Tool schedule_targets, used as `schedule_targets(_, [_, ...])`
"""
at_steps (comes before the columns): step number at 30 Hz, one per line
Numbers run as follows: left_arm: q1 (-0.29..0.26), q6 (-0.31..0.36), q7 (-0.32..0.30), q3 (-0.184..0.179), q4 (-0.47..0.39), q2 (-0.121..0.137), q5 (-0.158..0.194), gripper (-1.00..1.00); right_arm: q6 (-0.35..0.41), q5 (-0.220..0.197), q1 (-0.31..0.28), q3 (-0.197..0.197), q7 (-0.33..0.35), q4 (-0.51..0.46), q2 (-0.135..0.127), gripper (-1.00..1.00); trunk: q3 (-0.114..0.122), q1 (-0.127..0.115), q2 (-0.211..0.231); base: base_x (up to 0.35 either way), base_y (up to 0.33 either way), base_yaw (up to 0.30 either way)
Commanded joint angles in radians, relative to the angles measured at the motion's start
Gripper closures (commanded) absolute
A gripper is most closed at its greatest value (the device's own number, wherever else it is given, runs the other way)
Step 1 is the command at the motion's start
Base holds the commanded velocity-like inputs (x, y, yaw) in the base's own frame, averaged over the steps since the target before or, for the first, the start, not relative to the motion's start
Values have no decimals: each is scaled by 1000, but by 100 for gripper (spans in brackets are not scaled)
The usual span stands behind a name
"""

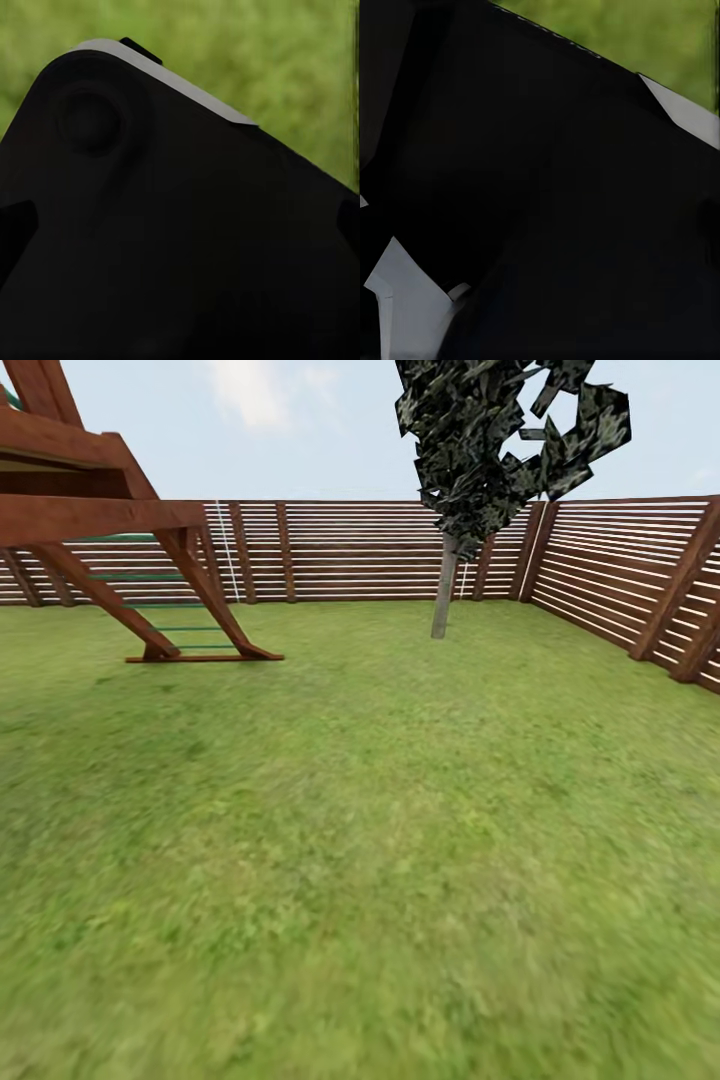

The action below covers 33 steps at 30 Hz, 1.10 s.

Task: Take the three Easter eggs out of the wicker basket on the lawn in the garden, then place them on the lawn next to a single tree (choose any tree) so that all three eggs are next to the same tree and none are left in the basket.

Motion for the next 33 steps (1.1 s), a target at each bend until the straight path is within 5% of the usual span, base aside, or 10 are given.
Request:
schedule_targets(1, [0,-3,2,-3,0,0,4,-100,5,10,0,-3,4,-3,0,-100,-1,1,0,343,0,0])
schedule_targets(33, [0,-4,2,-3,0,0,4,-100,5,10,0,-3,4,-3,0,-100,-1,1,0,343,0,0])
